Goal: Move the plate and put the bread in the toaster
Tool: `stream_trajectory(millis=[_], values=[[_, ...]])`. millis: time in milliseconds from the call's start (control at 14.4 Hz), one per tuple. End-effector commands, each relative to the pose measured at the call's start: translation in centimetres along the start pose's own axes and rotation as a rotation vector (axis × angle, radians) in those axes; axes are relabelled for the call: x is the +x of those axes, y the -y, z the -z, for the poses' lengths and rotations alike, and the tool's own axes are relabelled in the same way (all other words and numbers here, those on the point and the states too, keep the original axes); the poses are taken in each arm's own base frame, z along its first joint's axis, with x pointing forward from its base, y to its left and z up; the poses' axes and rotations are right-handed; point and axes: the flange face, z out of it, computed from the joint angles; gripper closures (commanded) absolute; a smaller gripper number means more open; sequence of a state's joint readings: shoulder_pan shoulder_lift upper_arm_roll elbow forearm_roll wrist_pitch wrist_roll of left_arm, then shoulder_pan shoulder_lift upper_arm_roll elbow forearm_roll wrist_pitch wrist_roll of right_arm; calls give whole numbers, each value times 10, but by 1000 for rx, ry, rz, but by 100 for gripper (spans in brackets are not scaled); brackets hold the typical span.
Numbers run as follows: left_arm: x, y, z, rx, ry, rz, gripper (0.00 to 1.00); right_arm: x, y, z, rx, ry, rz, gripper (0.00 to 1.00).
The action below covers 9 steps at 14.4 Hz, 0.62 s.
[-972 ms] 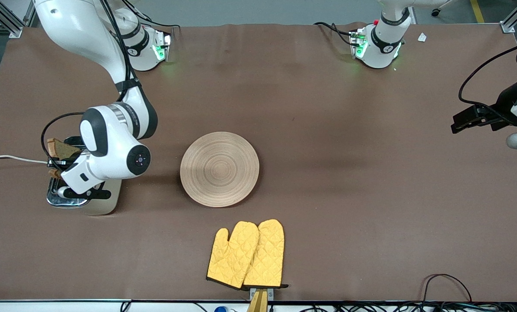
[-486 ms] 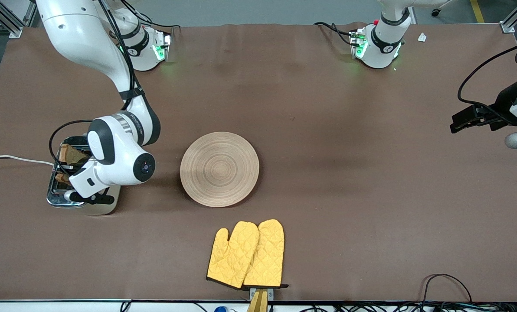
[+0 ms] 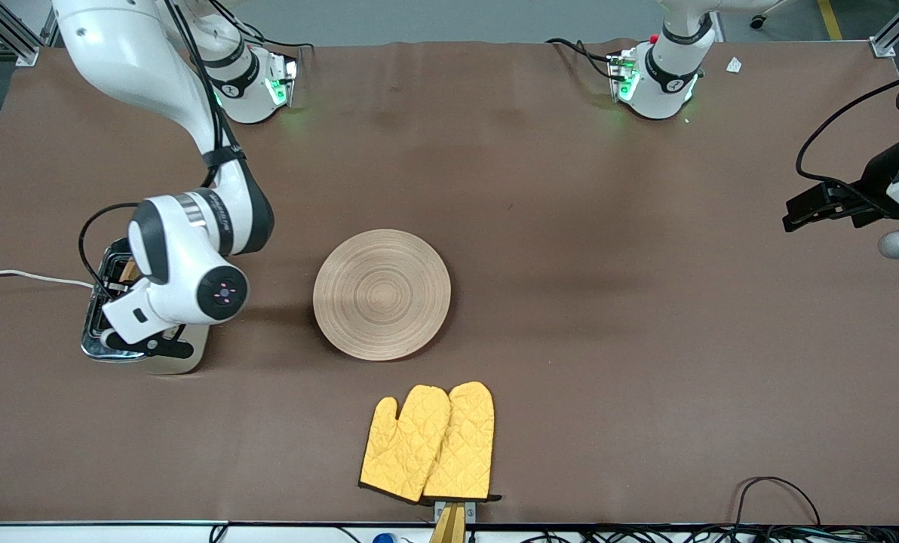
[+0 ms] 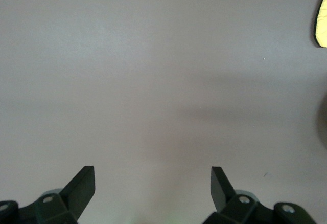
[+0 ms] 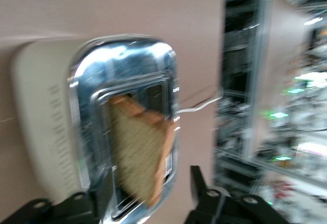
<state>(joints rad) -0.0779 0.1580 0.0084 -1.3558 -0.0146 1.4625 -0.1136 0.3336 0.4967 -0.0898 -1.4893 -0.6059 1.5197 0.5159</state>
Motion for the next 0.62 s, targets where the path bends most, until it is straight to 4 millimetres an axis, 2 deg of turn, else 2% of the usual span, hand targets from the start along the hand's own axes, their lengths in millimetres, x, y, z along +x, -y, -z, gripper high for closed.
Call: stream_trajectory(millis=[0, 208, 486, 556], values=[[-6, -1, 8, -11, 2, 3, 0, -26, -57, 43, 279, 18, -17, 0], [-7, -5, 9, -15, 1, -3, 0, -48, -111, 72, 535, 27, -15, 0], [-8, -6, 8, -10, 10, -6, 0, -82, -204, 80, 779, -28, 21, 0], [-8, -8, 8, -10, 10, -9, 0, -92, -218, 84, 799, -49, 26, 0]])
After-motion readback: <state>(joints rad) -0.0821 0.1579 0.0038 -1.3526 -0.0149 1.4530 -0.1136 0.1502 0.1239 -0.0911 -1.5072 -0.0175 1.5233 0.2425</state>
